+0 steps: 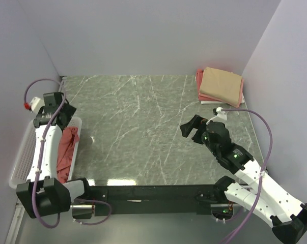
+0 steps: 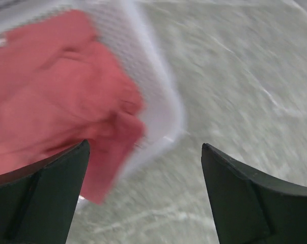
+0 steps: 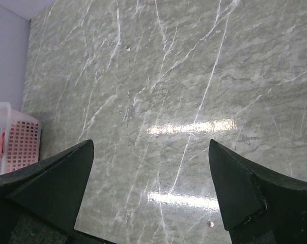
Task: Fold and stack the t-shirts
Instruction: Grab the tshirt from the pile, then move the tshirt to the center of the board
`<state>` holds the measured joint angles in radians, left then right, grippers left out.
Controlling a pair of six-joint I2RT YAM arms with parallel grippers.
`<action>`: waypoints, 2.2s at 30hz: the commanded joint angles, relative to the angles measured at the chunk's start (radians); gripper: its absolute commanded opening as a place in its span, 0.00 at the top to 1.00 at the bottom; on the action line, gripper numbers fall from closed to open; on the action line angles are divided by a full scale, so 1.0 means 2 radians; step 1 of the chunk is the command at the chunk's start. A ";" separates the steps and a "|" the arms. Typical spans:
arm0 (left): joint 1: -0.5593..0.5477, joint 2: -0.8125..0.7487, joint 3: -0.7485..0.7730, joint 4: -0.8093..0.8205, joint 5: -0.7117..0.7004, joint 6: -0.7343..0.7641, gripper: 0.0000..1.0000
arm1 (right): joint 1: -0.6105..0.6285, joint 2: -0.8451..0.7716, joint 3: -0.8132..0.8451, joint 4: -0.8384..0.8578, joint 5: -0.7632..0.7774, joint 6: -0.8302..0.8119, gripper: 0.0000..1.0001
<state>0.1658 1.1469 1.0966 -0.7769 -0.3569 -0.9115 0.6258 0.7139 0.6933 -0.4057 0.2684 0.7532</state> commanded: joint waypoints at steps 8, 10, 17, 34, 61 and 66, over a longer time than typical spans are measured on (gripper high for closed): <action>0.074 0.061 -0.093 -0.006 -0.089 -0.096 0.10 | -0.002 0.007 -0.008 0.008 -0.009 -0.025 0.00; 0.083 0.081 -0.100 0.000 -0.095 -0.104 0.11 | -0.002 0.016 -0.008 0.010 -0.020 -0.025 0.00; 0.113 0.137 -0.108 0.036 -0.064 -0.088 0.27 | -0.002 0.031 -0.014 0.021 -0.047 -0.026 0.00; 0.130 -0.043 0.018 0.007 -0.014 0.016 0.99 | -0.002 0.029 0.003 0.030 -0.100 -0.038 0.01; -0.362 0.165 0.588 0.013 -0.056 0.091 1.00 | -0.002 0.036 0.071 0.031 -0.044 -0.062 0.00; -0.380 0.170 0.455 0.069 0.005 0.066 0.99 | -0.002 0.030 0.057 0.034 -0.034 -0.066 0.00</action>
<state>-0.5911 1.4822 2.1159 -0.7582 -0.3977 -0.7723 0.6258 0.7891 0.7872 -0.3603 0.1616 0.6403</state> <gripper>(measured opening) 0.045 0.994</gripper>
